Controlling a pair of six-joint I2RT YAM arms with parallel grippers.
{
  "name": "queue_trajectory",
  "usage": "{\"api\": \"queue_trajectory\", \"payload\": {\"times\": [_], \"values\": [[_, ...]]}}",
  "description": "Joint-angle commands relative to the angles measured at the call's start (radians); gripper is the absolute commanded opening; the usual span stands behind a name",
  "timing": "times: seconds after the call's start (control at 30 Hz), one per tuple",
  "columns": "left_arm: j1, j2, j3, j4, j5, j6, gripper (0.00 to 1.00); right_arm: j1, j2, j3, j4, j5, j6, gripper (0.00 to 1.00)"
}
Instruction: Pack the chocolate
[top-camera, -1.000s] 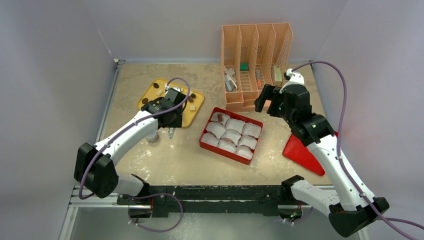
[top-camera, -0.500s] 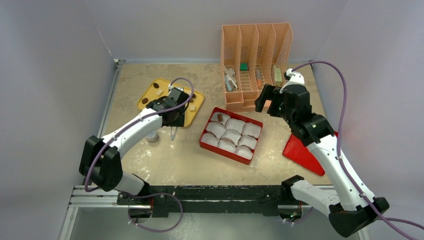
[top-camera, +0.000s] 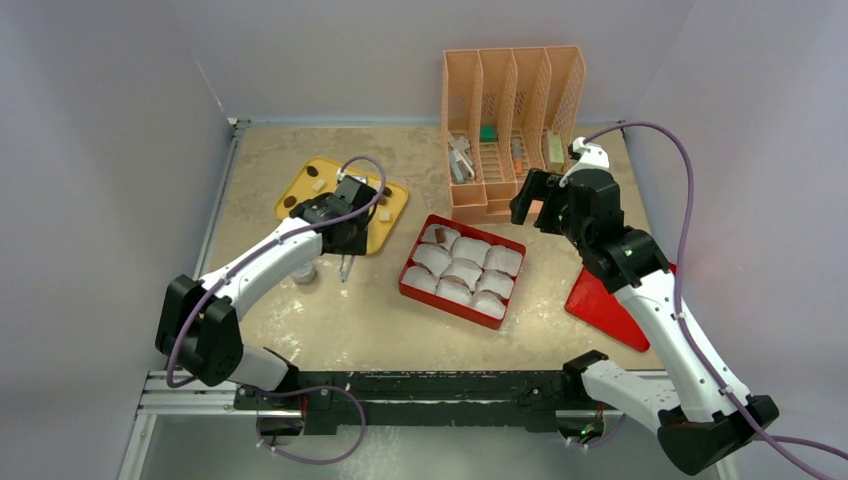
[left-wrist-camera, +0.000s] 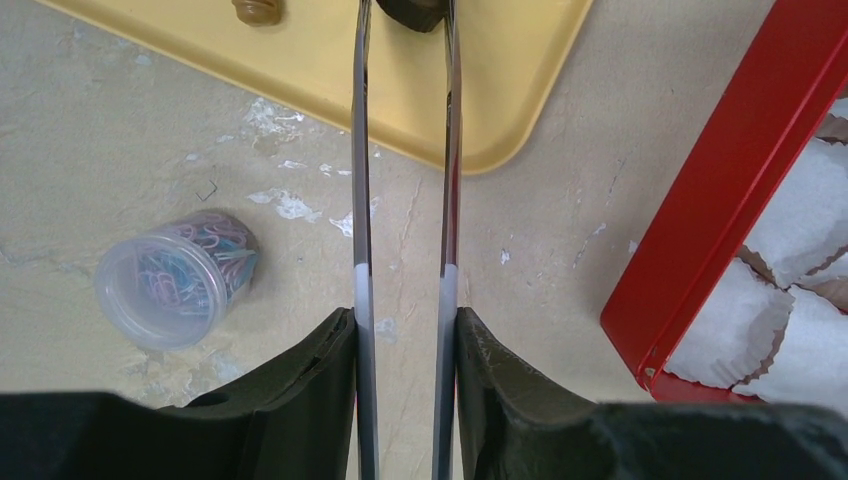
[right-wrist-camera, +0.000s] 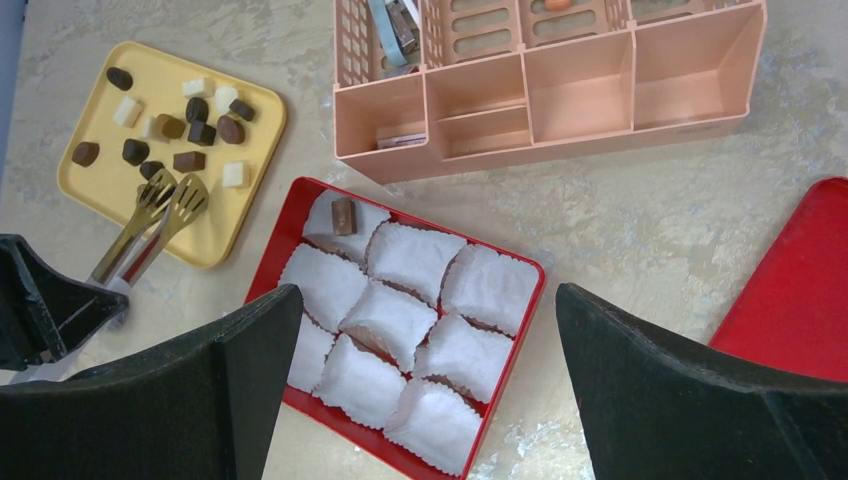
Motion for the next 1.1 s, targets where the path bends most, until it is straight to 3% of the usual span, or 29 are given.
{"api": "queue_trajectory", "payload": {"times": [0.0, 0.33, 0.73, 1.07], "values": [[0.008, -0.071, 0.051, -0.008, 0.028, 0.007, 0.20, -0.003, -0.015, 0.001, 0.001, 0.021, -0.007, 0.99], [0.008, -0.113, 0.100, -0.032, 0.085, -0.005, 0.18, -0.003, -0.024, 0.001, -0.002, 0.016, -0.003, 0.99], [-0.002, -0.168, 0.159, 0.028, 0.281, -0.041, 0.17, -0.003, -0.033, 0.001, -0.002, 0.016, -0.003, 0.99], [-0.159, -0.144, 0.165, 0.103, 0.283, -0.091, 0.17, -0.002, -0.035, 0.006, -0.004, 0.013, -0.003, 0.99]]}}
